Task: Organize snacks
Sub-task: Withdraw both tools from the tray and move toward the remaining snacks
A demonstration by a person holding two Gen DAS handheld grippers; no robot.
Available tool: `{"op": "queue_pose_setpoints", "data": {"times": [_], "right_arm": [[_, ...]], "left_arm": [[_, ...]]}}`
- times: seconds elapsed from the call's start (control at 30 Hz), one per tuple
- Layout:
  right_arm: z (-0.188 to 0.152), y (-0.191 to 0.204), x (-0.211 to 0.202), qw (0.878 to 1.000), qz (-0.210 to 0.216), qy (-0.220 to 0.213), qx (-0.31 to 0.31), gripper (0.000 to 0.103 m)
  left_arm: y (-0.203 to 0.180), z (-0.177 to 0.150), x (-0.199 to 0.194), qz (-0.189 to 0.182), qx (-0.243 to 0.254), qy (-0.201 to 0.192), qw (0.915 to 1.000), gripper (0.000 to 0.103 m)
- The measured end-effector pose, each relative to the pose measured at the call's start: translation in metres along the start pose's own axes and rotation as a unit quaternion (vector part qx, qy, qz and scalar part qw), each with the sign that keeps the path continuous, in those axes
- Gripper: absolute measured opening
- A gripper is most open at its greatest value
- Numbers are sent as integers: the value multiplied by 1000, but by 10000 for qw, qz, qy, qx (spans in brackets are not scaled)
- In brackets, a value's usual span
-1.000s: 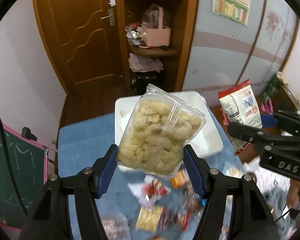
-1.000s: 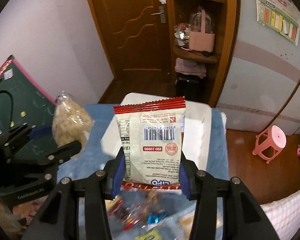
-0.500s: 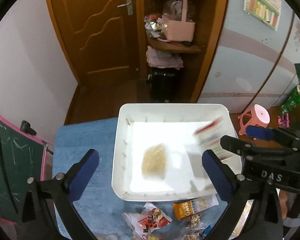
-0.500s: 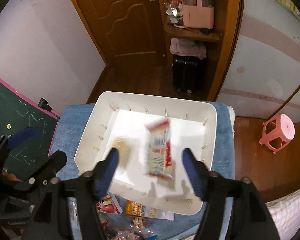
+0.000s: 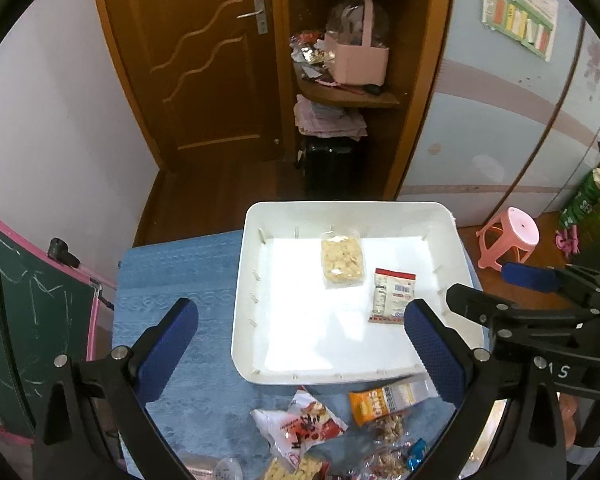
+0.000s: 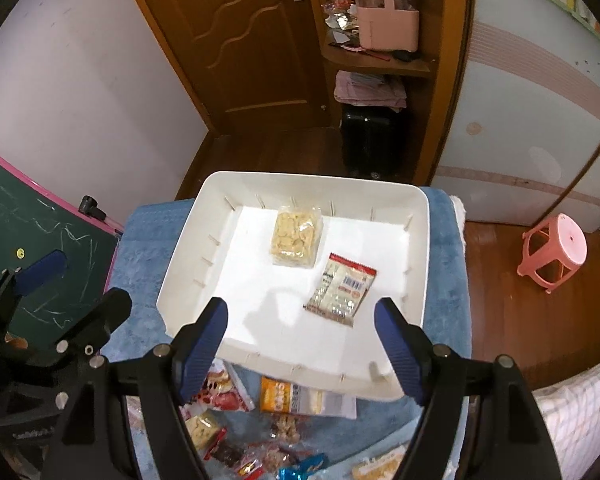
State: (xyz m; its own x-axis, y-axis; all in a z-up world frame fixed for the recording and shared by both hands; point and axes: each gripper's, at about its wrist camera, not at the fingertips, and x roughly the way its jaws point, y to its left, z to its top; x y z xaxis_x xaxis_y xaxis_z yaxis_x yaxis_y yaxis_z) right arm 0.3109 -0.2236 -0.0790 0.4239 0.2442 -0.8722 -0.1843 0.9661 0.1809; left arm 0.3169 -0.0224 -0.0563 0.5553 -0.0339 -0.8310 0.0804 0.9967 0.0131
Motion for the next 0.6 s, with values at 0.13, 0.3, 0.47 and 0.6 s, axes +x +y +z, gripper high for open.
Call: {"op": "queue_pose_setpoints", "data": {"times": [0.13, 0.3, 0.47, 0.6], "right_arm": [[-13, 8, -20, 9999, -61, -102, 31, 77], [-34, 23, -52, 9991, -88, -420, 73, 77], [-56, 44, -89, 9964, -239, -815, 46, 77], [-73, 59, -113, 9941, -225, -1050, 138, 77]], "left_arm": [[2, -11, -25, -76, 104, -101, 9999, 102], [9, -27, -59, -178, 177, -239, 9994, 102], [21, -45, -98, -212, 277, -463, 9983, 102], [38, -64, -125, -285, 262, -611, 9974, 102]]}}
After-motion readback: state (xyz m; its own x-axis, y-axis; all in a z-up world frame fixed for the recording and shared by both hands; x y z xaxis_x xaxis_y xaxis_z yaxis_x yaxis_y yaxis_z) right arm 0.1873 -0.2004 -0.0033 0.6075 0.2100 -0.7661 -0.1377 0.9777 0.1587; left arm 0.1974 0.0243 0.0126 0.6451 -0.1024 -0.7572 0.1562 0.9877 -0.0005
